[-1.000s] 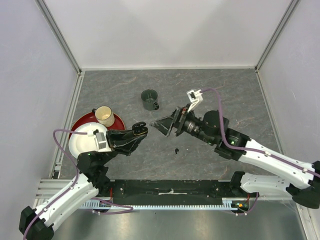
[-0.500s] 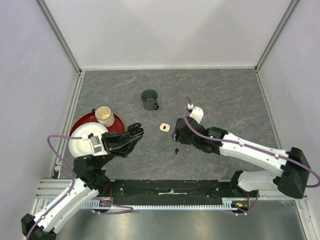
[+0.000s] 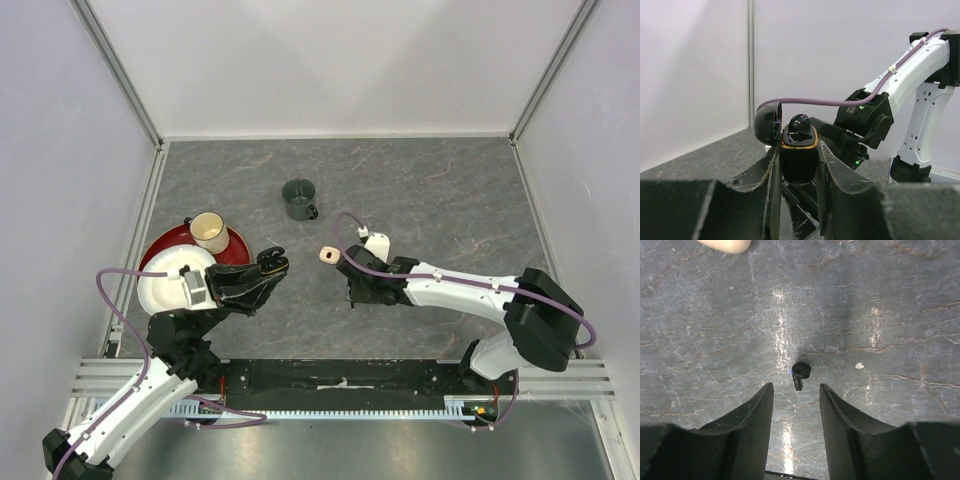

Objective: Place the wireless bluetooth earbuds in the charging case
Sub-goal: Pick up the earbud from the center of the board.

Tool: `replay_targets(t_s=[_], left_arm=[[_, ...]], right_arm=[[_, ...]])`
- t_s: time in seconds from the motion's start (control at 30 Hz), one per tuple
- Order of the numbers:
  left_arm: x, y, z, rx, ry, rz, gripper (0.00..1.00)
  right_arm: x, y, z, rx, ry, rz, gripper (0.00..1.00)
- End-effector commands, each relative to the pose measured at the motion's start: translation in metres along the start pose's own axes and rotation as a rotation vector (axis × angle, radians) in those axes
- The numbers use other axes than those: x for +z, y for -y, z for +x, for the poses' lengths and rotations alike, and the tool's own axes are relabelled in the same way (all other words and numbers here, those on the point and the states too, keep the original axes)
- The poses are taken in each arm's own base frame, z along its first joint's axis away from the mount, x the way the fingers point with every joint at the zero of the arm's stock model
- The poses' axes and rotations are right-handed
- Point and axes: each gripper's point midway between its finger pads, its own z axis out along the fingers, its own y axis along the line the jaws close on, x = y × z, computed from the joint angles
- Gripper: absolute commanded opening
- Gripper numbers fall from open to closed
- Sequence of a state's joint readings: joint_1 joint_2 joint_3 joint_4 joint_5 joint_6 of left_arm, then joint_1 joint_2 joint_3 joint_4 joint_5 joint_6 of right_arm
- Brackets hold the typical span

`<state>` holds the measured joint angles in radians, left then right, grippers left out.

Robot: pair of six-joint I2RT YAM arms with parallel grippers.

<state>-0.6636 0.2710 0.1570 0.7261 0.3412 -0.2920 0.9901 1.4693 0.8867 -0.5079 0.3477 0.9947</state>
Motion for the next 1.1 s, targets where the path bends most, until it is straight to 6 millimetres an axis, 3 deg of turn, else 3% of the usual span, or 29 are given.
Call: replay_targets(t_s=[0.0,1.07], left_arm=[[0.001,0.0,-0.007,0.04,0.02,0.0,0.02],[0.004,-0.005,0.0,0.035,0.002,-0.016,0.02]], right_arm=[[0.006,-0.016,0.0,-0.005,-0.011,-0.044,0.48],[0.041,-0.005,0.015,0.007,-0.029,0.044,0.4]])
